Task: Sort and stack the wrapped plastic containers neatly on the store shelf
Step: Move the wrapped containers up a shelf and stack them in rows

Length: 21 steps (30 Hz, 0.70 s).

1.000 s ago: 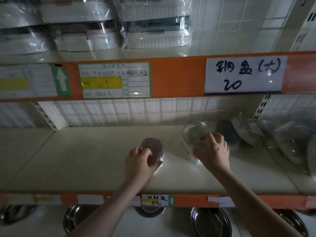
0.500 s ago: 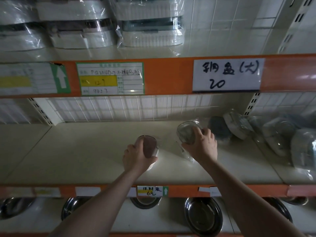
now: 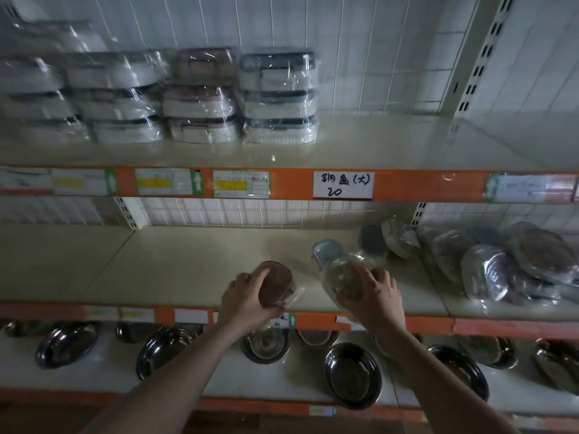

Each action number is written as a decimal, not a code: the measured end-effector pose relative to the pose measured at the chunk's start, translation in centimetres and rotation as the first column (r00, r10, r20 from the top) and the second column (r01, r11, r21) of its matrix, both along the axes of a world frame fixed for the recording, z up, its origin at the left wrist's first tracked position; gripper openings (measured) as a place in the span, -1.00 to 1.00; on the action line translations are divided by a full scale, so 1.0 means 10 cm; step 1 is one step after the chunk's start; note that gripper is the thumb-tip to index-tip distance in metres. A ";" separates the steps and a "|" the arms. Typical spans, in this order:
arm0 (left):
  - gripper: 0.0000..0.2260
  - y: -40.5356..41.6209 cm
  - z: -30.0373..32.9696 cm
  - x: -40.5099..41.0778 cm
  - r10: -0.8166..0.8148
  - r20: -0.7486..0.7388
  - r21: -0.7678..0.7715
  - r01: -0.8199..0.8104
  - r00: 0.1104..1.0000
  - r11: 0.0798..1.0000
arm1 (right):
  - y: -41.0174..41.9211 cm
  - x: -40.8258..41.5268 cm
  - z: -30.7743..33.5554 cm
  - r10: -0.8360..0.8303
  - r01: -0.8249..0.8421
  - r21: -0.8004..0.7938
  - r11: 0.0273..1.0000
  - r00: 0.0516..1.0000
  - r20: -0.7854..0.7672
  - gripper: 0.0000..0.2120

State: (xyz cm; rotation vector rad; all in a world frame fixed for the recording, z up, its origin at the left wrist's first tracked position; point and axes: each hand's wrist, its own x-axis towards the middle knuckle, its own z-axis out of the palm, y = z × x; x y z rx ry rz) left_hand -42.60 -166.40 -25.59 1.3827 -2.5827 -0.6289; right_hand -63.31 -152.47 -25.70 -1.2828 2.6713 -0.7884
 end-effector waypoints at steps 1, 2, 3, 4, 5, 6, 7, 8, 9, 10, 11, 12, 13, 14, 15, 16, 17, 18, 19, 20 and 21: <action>-0.23 0.08 0.08 0.07 -0.007 0.005 0.001 0.006 1.000 1.000 | 0.09 0.06 0.07 0.011 -0.011 0.002 1.000 1.000 -0.001 -0.39; -0.22 0.15 0.16 0.15 -0.014 0.007 0.004 0.014 1.000 1.000 | 0.18 0.11 0.15 0.023 -0.023 0.002 1.000 1.000 -0.003 -0.40; -0.22 0.22 0.24 0.22 -0.022 0.008 0.011 0.022 1.000 1.000 | 0.25 0.17 0.22 0.033 -0.033 -0.003 0.999 0.999 -0.001 -0.40; -0.21 0.28 0.33 0.30 -0.031 0.010 0.019 0.030 0.999 0.999 | 0.32 0.23 0.30 0.041 -0.041 -0.011 0.999 0.999 0.003 -0.41; -0.18 0.34 0.42 0.38 -0.039 0.016 0.029 0.038 0.999 0.999 | 0.38 0.28 0.37 0.049 -0.049 -0.020 0.999 0.999 0.005 -0.41; -0.14 0.39 0.52 0.45 -0.049 0.022 0.041 0.048 0.999 0.998 | 0.44 0.33 0.45 0.057 -0.057 -0.028 0.998 0.998 0.002 -0.41; -0.10 0.43 0.62 0.52 -0.062 0.027 0.047 0.061 0.998 0.997 | 0.49 0.39 0.52 0.067 -0.067 -0.037 0.997 0.998 -0.003 -0.41; -0.06 0.47 0.72 0.59 -0.076 0.031 0.044 0.074 0.997 0.996 | 0.53 0.45 0.59 0.076 -0.076 -0.046 0.996 0.997 -0.004 -0.41; -0.04 0.49 0.80 0.66 -0.085 0.033 0.034 0.084 0.996 0.996 | 0.57 0.50 0.65 0.084 -0.085 -0.056 0.995 0.996 -0.005 -0.42; -0.03 0.50 0.89 0.72 -0.088 0.030 0.026 0.087 0.996 0.996 | 0.60 0.55 0.72 0.092 -0.092 -0.066 0.994 0.996 -0.005 -0.43; -0.03 0.51 0.96 0.78 -0.087 0.022 0.020 0.086 0.996 0.996 | 0.62 0.61 0.78 0.096 -0.097 -0.079 0.992 0.995 -0.006 -0.44; -0.03 0.50 1.03 0.84 -0.087 0.012 0.017 0.087 0.996 0.996 | 0.64 0.66 0.84 0.097 -0.097 -0.089 0.991 0.995 -0.003 -0.44; -0.03 0.50 1.09 0.90 -0.091 0.001 0.012 0.091 0.996 0.996 | 0.65 0.71 0.91 0.096 -0.095 -0.088 0.992 0.995 0.006 -0.44; -0.03 0.50 1.15 0.96 -0.097 -0.006 0.005 0.097 0.995 0.995 | 0.67 0.77 0.97 0.096 -0.095 -0.079 0.992 0.995 0.013 -0.42; -0.04 0.50 1.20 1.02 -0.105 -0.009 -0.002 0.105 0.994 0.994 | 0.68 0.82 1.03 0.100 -0.098 -0.072 0.993 0.995 0.014 -0.41; -0.04 0.50 1.27 1.08 -0.113 -0.014 -0.003 0.113 0.993 0.994 | 0.69 0.88 1.08 0.103 -0.102 -0.070 0.992 0.995 0.013 -0.41; -0.04 0.50 1.34 1.14 -0.122 -0.019 -0.002 0.122 0.992 0.993 | 0.71 0.94 1.14 0.104 -0.103 -0.081 0.991 0.995 0.009 -0.40; -0.04 0.50 1.40 1.21 -0.131 -0.026 -0.006 0.131 0.991 0.991 | 0.72 0.99 1.20 0.102 -0.101 -0.096 0.990 0.995 0.001 -0.40; -0.05 0.50 1.46 1.28 -0.142 -0.032 -0.015 0.141 0.989 0.990 | 0.73 1.05 1.26 0.100 -0.101 -0.111 0.989 0.995 -0.010 -0.39; -0.06 0.51 1.53 1.36 -0.156 -0.040 -0.024 0.155 0.987 0.988 | 0.74 1.11 1.33 0.096 -0.098 -0.117 0.988 0.995 -0.022 -0.39; -0.07 0.50 1.59 1.43 -0.171 -0.046 -0.029 0.170 0.984 0.985 | 0.75 1.17 1.40 0.092 -0.096 -0.114 0.989 0.995 -0.034 -0.39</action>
